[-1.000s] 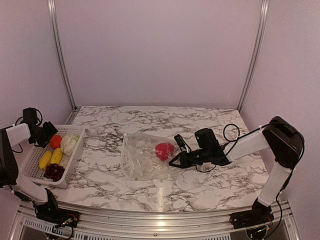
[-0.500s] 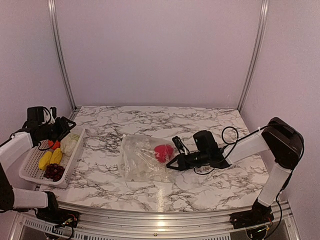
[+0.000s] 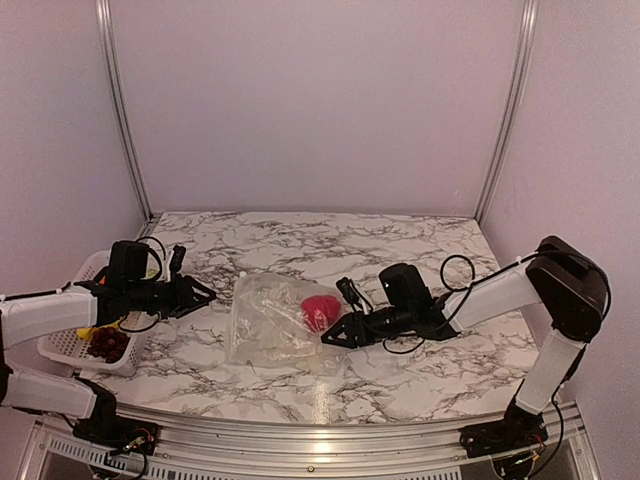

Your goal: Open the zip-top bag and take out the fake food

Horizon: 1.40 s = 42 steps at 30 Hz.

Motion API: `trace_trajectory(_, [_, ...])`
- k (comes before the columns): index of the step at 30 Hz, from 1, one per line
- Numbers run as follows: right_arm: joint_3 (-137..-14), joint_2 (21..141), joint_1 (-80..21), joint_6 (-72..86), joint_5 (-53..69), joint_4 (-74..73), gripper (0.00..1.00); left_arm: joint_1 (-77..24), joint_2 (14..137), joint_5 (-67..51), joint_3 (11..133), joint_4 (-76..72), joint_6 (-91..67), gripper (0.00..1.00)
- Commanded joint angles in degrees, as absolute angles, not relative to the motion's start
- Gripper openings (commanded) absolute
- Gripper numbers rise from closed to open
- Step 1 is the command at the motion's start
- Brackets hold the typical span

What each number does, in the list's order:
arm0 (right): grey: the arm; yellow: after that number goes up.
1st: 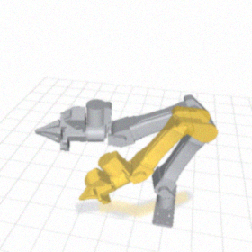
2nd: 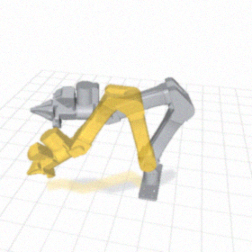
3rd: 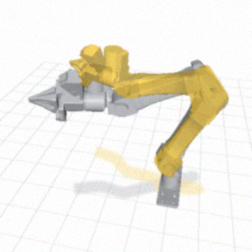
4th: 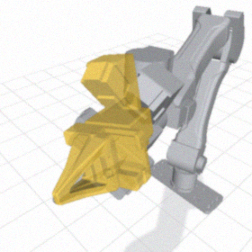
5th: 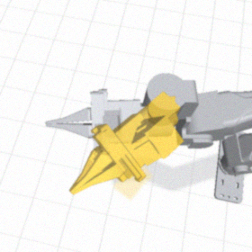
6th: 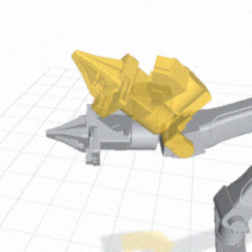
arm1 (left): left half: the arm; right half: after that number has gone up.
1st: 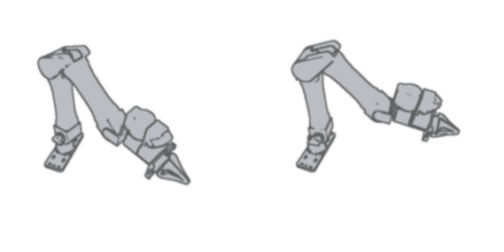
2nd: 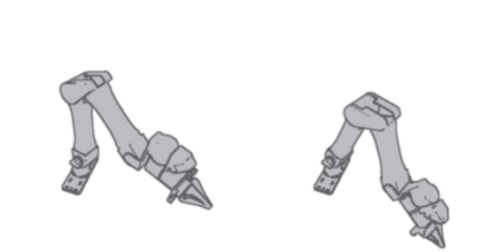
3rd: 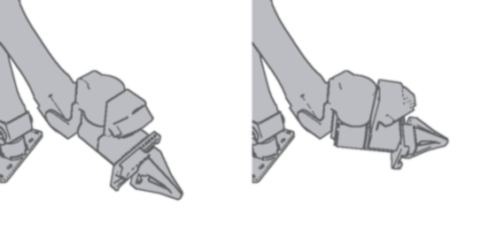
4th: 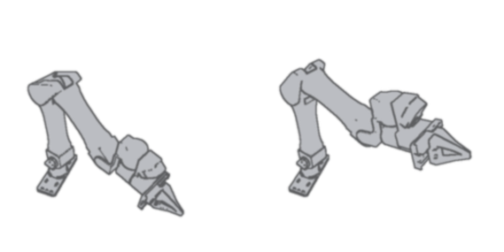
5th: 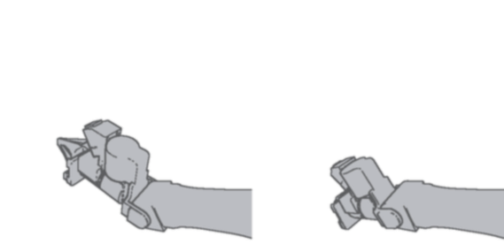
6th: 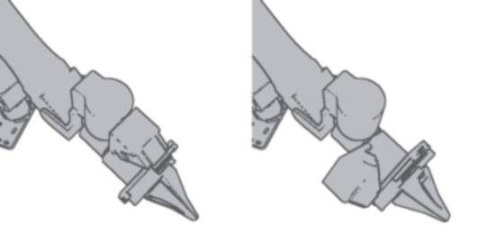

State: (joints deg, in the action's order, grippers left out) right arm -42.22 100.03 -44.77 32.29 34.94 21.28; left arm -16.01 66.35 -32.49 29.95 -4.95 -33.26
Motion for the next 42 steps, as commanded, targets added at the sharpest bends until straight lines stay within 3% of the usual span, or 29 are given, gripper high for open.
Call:
trace_trajectory(1, [-44.5,95.7,-41.6,29.7,33.1,15.7,0.52,-20.4,71.7,-30.0,31.8,-10.2,-34.2,0.36])
trace_trajectory(6, [-45.8,95.8,-37.2,28.7,31.0,12.0,0.6,-23.8,77.8,-29.3,34.6,-11.6,-33.8,0.35])
trace_trajectory(16, [-54.5,104.7,-36.1,28.3,30.6,12.4,0.62,-28.6,88.4,-30.1,38.2,-16.1,-34.1,0.34])
trace_trajectory(28, [-55.2,110.5,-36.3,30.5,34.2,18.3,0.26,-32.9,98.3,-32.7,40.3,-28.2,-38.1,0.37])
trace_trajectory(33, [-56.0,112.2,-38.1,29.3,32.7,17.7,0.16,-35.1,102.4,-32.6,41.2,-34.2,-40.9,0.37])
trace_trajectory(36, [-56.4,113.4,-39.1,29.1,32.5,17.7,0.09,-36.1,104.4,-32.5,41.4,-38.2,-42.5,0.42])
trace_trajectory(42, [-57.7,115.7,-41.2,28.8,32.3,17.5,0.01,-37.1,107.8,-32.4,41.8,-45.8,-45.9,0.63])
